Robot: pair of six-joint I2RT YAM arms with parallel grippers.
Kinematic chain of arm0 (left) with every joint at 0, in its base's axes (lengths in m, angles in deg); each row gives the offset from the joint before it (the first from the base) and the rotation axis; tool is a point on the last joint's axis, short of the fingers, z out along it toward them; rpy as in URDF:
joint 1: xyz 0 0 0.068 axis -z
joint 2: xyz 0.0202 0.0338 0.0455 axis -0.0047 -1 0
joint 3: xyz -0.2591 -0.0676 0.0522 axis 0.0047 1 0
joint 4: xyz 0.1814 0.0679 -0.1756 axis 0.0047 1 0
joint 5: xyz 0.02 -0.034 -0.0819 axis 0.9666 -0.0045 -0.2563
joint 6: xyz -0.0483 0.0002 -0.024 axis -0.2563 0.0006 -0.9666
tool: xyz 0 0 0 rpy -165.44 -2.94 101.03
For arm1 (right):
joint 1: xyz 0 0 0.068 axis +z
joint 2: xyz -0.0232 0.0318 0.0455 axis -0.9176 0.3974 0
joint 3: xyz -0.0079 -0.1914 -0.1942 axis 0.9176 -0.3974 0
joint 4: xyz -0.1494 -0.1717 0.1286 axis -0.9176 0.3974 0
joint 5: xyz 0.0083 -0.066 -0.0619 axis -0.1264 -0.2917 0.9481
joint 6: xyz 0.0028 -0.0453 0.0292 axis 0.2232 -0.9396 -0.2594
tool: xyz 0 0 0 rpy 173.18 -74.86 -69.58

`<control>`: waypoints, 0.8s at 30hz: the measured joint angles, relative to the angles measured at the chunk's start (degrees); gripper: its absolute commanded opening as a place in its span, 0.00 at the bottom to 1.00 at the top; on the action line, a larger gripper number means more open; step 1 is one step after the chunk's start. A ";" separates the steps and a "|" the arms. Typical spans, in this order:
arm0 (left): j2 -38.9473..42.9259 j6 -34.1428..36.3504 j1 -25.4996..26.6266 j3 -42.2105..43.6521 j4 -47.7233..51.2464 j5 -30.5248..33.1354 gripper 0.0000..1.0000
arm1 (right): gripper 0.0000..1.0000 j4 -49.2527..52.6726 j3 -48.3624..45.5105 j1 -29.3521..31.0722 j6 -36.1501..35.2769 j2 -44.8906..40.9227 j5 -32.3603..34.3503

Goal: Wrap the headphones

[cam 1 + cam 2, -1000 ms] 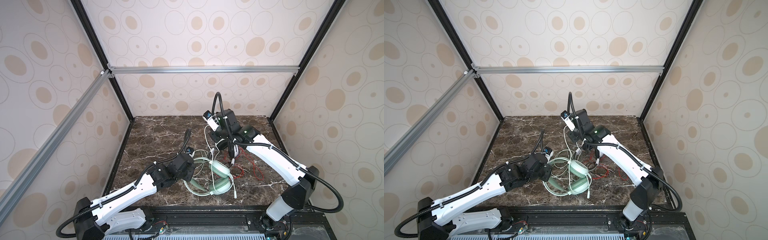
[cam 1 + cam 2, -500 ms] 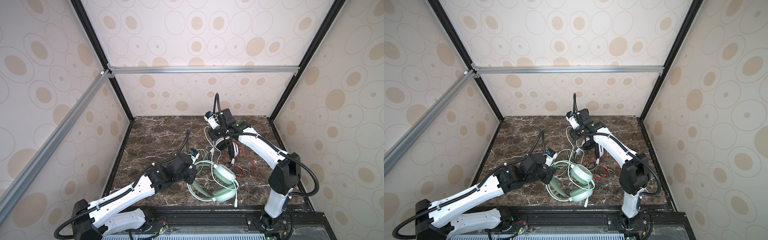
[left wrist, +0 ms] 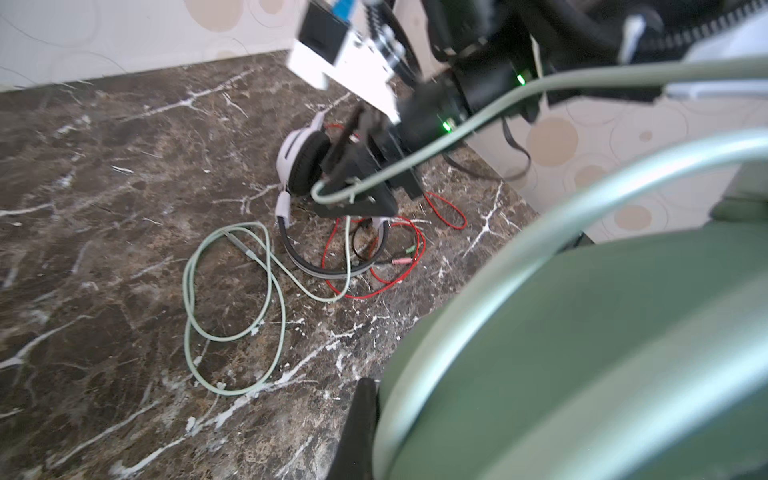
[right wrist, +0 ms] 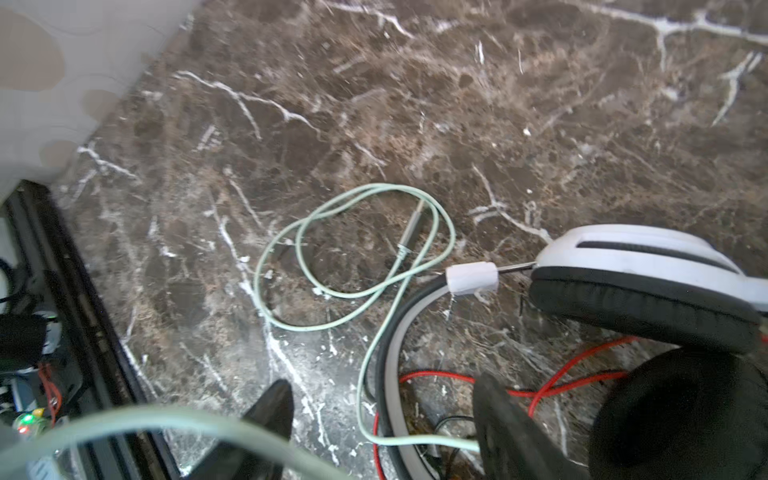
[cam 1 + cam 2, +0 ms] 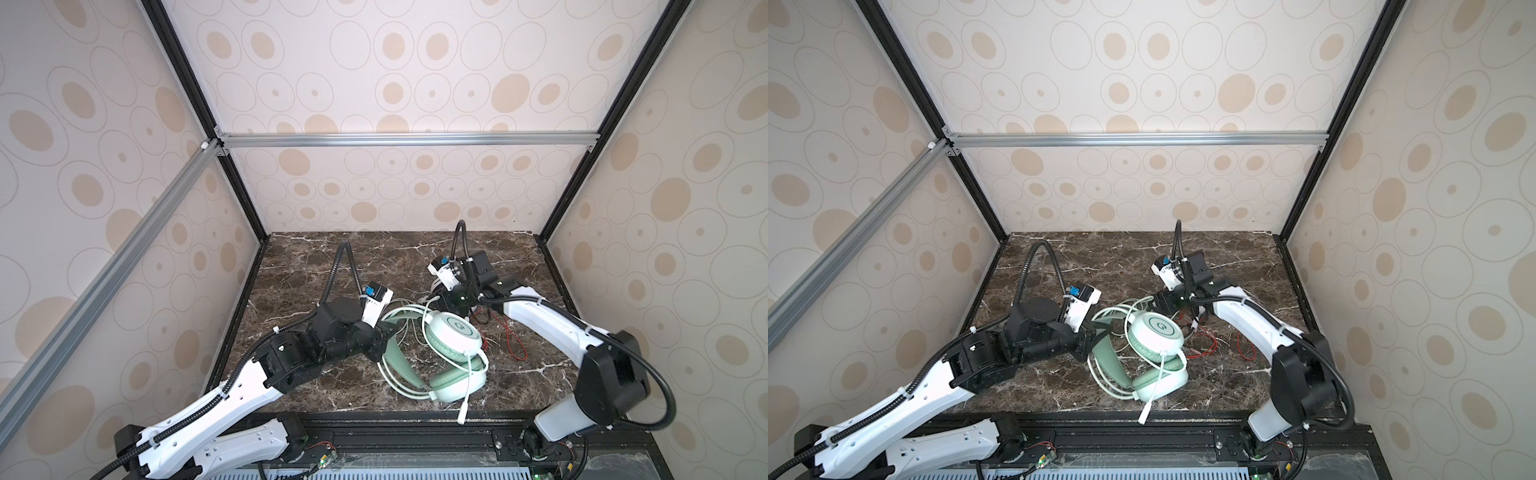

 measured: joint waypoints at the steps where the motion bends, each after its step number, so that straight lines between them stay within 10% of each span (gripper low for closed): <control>1: -0.81 -0.04 -0.33 -2.03 0.66 1.40 0.00 | 0.74 -1.22 -2.32 0.00 0.22 -3.08 -0.94; 6: -4.44 0.04 -5.40 -8.09 2.32 5.14 0.00 | 0.81 -5.20 -11.50 -0.04 1.53 -16.35 -2.58; 16: -6.95 -2.91 -32.54 -8.74 7.06 8.94 0.00 | 0.84 -3.85 -15.82 -0.44 2.14 -26.49 0.31; 24: 8.74 -7.19 -33.86 -0.42 8.68 4.66 0.00 | 0.83 -8.09 -18.45 -0.48 4.28 -20.39 -1.66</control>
